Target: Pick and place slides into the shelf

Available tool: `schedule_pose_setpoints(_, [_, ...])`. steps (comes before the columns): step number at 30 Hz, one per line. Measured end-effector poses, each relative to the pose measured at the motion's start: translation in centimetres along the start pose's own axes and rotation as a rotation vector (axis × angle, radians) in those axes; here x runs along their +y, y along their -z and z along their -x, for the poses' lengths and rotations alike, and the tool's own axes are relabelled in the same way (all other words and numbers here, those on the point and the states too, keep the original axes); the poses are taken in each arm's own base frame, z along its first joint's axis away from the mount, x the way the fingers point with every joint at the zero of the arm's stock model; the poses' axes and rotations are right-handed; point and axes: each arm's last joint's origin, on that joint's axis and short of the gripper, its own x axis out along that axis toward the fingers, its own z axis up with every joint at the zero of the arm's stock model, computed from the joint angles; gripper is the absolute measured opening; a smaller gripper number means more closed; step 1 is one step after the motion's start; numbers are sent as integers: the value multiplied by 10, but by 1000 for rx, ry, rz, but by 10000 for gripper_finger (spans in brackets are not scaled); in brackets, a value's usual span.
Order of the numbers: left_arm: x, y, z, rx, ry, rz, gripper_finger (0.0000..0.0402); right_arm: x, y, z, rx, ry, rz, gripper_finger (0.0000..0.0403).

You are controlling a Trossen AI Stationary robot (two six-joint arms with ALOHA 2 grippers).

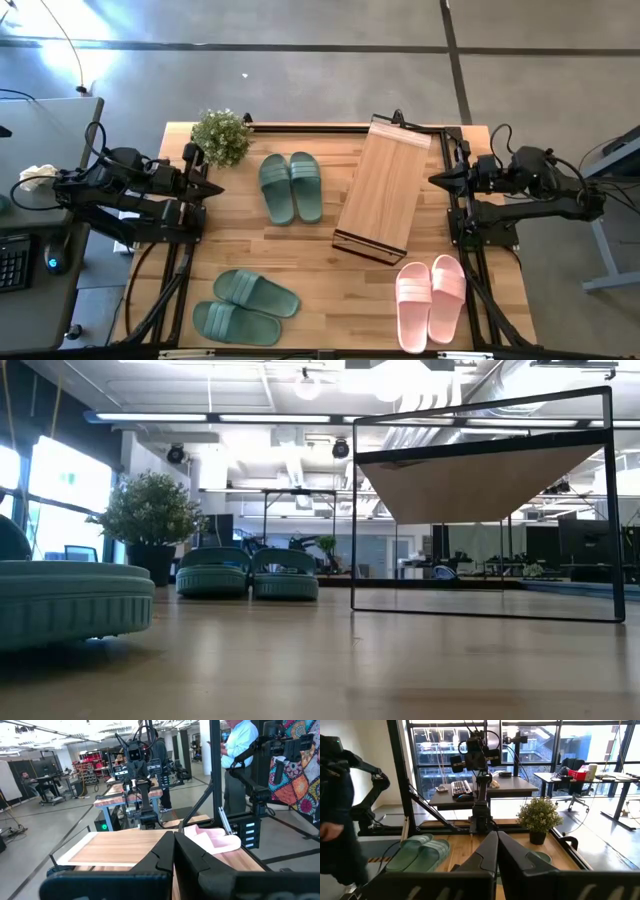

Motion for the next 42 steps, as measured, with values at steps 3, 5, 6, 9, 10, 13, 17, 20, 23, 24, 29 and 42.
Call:
schedule_pose_setpoints(3, [0, 0, 0, 0, 0, 0, 1, 0, 0, 0, 0, 0, 0, 0])
schedule_pose_setpoints(5, [0, 0, 0, 1, 0, 0, 1, 0, 0, 0, 0, 0, 0, 0])
schedule_pose_setpoints(6, [0, 0, 0, 1, 0, 0, 1, 0, 0, 0, 0, 0, 0, 0])
schedule_pose_setpoints(9, [0, 0, 0, 0, 0, 0, 1, 0, 0, 0, 0, 0, 0, 0])
schedule_pose_setpoints(10, [0, 0, 0, 0, 0, 0, 1, 0, 0, 0, 0, 0, 0, 0])
schedule_pose_setpoints(13, [0, 0, 0, 1, 0, 0, 1, 0, 0, 0, 0, 0, 0, 0])
schedule_pose_setpoints(17, [0, 0, 0, 0, 0, 0, 1, 0, 0, 0, 0, 0, 0, 0])
schedule_pose_setpoints(20, [0, 0, 0, 0, 0, 0, 1, 0, 0, 0, 0, 0, 0, 0])
schedule_pose_setpoints(23, [0, 0, 0, 0, 0, 0, 1, 0, 0, 0, 0, 0, 0, 0])
schedule_pose_setpoints(24, [0, 0, 0, 0, 0, 0, 1, 0, 0, 0, 0, 0, 0, 0])
schedule_pose_setpoints(29, [1, 0, 0, 6, -43, 0, 1, 0, 0, 0, 0, 0, 0, 0])
schedule_pose_setpoints(42, [1, 0, 0, 5, -45, 7, 1, 0, -7, -3, -68, -1, -132, 0])
